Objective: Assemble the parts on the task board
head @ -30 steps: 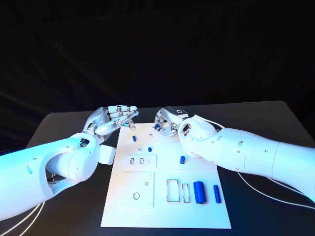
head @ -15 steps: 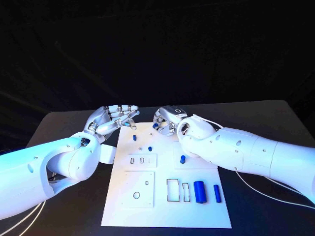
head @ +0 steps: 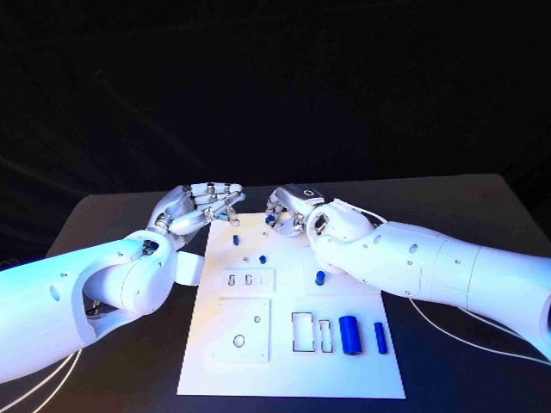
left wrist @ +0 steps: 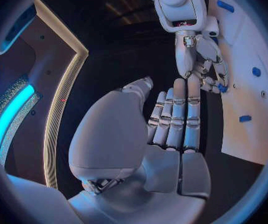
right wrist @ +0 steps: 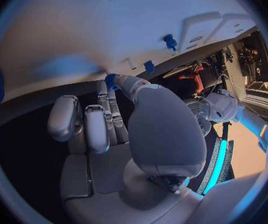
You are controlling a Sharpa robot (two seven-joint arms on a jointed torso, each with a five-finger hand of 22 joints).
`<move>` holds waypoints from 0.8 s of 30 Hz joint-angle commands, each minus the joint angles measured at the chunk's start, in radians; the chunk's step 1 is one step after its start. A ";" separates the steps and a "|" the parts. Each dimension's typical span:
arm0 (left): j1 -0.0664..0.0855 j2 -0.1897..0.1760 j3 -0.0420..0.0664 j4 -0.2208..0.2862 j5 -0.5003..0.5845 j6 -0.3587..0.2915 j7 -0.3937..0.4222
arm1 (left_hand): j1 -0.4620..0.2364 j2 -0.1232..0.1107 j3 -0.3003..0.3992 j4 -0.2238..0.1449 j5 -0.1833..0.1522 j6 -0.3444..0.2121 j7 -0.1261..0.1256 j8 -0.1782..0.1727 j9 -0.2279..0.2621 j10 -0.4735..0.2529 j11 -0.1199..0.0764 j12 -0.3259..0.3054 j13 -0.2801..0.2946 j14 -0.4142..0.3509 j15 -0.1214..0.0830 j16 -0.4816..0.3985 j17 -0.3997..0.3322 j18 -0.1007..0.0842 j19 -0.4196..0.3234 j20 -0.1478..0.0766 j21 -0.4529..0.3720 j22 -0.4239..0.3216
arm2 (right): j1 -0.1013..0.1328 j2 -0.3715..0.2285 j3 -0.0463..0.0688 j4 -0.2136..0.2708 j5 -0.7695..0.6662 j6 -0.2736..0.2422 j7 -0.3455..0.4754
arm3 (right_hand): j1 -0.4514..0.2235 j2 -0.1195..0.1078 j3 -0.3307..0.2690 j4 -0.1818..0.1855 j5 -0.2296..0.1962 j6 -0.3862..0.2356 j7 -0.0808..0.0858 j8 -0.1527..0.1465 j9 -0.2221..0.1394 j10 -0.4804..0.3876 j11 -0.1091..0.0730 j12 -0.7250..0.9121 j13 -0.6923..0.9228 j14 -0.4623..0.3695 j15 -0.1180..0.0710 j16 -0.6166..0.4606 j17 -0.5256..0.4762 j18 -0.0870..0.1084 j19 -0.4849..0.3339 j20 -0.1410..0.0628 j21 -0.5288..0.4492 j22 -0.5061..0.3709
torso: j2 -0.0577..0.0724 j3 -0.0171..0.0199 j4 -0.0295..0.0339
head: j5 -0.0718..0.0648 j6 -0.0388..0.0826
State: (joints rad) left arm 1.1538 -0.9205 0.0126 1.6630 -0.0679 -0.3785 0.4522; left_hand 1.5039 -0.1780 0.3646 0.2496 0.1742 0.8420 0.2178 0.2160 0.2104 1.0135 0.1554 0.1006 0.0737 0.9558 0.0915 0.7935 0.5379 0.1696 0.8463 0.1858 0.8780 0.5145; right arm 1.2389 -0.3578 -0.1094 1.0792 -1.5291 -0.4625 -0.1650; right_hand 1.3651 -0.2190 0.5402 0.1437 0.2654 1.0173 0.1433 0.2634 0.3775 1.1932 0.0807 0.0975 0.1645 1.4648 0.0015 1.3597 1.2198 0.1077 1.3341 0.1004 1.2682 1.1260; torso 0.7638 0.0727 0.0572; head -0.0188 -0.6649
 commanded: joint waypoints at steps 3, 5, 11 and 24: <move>0.002 0.002 0.001 0.000 0.003 0.019 0.004 | 0.007 -0.001 0.005 0.000 -0.006 -0.005 -0.003 0.004 0.001 0.003 0.003 -0.006 0.001 -0.004 0.000 0.006 0.001 0.012 -0.004 0.001 0.007 0.001 | -0.001 0.007 -0.002 -0.011 0.000 0.044 -0.010 | -0.024 -0.004 0.001 0.010 0.006 -0.023 0.005 -0.015 0.002 -0.015 0.005 -0.011 -0.003 0.040 0.003 0.006 -0.004 -0.015 -0.005 0.006 -0.005 -0.001 | 0.001 -0.0005 0.0004 | 0.003 0.001; 0.002 0.003 0.001 0.000 0.003 0.019 0.004 | 0.007 -0.001 0.005 0.000 -0.006 -0.005 -0.003 0.004 0.001 0.003 0.003 -0.006 0.001 -0.004 0.000 0.006 0.001 0.012 -0.004 0.001 0.007 0.001 | -0.001 0.009 -0.002 -0.014 0.001 0.048 -0.013 | -0.028 -0.007 0.001 0.013 0.005 -0.028 0.006 -0.018 0.003 -0.019 0.007 -0.013 -0.004 0.039 0.005 0.006 -0.004 -0.015 -0.006 0.008 -0.006 -0.001 | 0.001 -0.0001 0.0001 | 0.005 0.001; 0.002 0.004 0.001 0.000 0.003 0.020 0.003 | 0.007 -0.001 0.005 0.000 -0.006 -0.005 -0.003 0.004 0.001 0.003 0.003 -0.006 0.001 -0.004 0.000 0.006 0.001 0.012 -0.004 0.001 0.007 0.001 | 0.001 0.011 -0.002 -0.019 0.002 0.056 -0.016 | -0.038 -0.024 -0.003 0.020 0.005 -0.060 0.014 -0.035 0.004 -0.052 0.016 -0.027 -0.008 0.033 0.012 -0.002 -0.023 -0.010 -0.022 0.015 -0.026 -0.024 | 0.001 -0.0001 -0.0013 | 0.007 0.000; 0.002 0.000 0.001 -0.008 0.003 0.025 0.002 | 0.007 -0.001 0.005 0.000 -0.006 -0.005 -0.003 0.004 0.001 0.003 0.003 -0.006 0.001 -0.004 0.000 0.006 0.001 0.012 -0.004 0.001 0.007 0.001 | 0.005 -0.065 0.006 0.089 0.008 0.000 -0.014 | -0.042 -0.043 -0.055 0.035 0.004 -0.127 0.022 -0.081 0.000 -0.122 0.024 -0.014 -0.016 0.013 0.019 -0.040 -0.092 0.009 -0.077 0.024 -0.099 -0.107 | -0.002 0.0026 -0.0074 | 0.009 0.003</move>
State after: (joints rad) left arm 1.1539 -0.9199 0.0126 1.6565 -0.0676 -0.3752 0.4494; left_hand 1.5039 -0.1780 0.3645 0.2497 0.1742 0.8419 0.2178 0.2160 0.2102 1.0135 0.1554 0.1006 0.0737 0.9558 0.0915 0.7935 0.5377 0.1695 0.8465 0.1859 0.8780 0.5142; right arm 1.2403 -0.4098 -0.1059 1.1455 -1.5229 -0.4367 -0.1783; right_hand 1.3210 -0.2551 0.4908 0.1781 0.2656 0.8983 0.1659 0.1855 0.3775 1.0753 0.1054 0.0790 0.1487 1.4661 0.0148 1.3227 1.1293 0.1078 1.2640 0.1235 1.1743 1.0207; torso 0.7638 0.0739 0.0532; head -0.0121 -0.6631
